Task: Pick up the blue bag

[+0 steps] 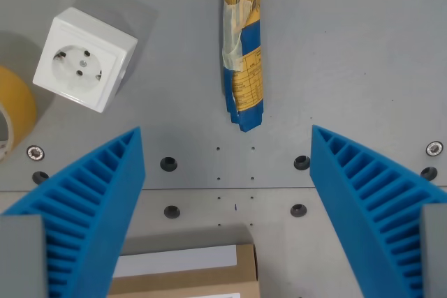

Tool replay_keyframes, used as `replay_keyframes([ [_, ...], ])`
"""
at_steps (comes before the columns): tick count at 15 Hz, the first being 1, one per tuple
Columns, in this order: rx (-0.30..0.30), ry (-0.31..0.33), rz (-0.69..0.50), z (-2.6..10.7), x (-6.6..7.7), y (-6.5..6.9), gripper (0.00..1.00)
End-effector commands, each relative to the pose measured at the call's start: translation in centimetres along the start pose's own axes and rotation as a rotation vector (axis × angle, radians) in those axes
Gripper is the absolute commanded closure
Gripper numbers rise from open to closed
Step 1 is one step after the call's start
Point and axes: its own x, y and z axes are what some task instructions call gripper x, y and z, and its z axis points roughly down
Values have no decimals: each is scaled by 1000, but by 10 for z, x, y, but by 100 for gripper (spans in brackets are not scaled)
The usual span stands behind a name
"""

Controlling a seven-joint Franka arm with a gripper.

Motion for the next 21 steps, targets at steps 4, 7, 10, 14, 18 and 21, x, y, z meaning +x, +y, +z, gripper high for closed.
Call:
replay_keyframes([
  [4,1,6,0,-1,0,0,0],
  [7,2,12,-4,4,1,1,0],
  [10,5,34,-13,17,2,3,0],
  [14,11,67,-33,37,5,9,0],
  [18,19,94,-46,57,6,15,0],
  [21,24,111,-54,72,6,17,0],
])
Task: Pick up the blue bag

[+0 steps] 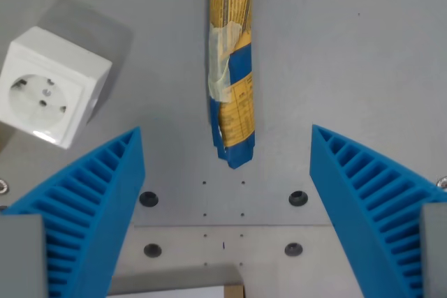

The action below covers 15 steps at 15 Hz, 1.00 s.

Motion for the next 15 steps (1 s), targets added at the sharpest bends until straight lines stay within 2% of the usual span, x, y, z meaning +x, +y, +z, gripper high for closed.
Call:
replay_keyframes([
  [1,26,127,-44,17,-5,6,0],
  [9,42,109,-53,56,6,14,0],
  [15,51,117,-50,87,5,14,0],
])
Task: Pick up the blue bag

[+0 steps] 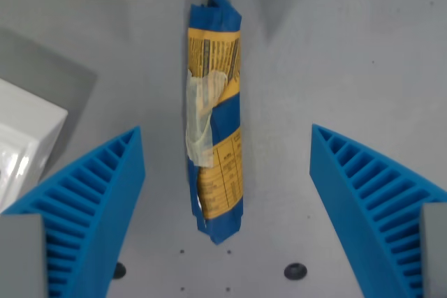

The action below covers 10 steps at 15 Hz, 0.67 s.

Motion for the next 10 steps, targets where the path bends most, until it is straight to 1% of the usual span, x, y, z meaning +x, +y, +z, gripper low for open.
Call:
replay_keyframes([
  [1,56,102,-25,17,-7,3,0],
  [5,59,110,-23,37,-9,3,0],
  [7,61,108,-23,46,-2,2,0],
  [10,64,94,-23,61,-8,-1,0],
])
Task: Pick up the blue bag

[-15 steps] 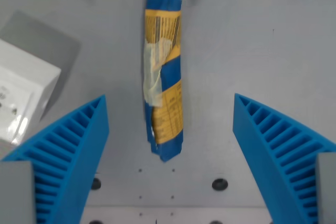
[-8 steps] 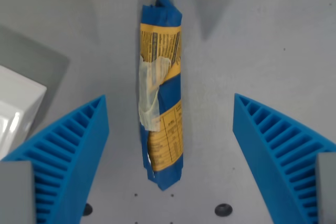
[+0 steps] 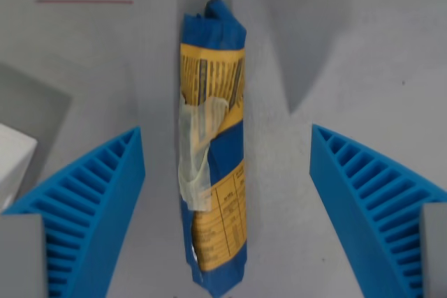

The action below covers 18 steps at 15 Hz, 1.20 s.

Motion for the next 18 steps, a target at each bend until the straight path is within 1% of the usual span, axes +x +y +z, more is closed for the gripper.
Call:
replay_keyframes([
  [1,67,99,-20,18,-4,-1,100],
  [18,67,99,-20,18,-4,-1,100],
])
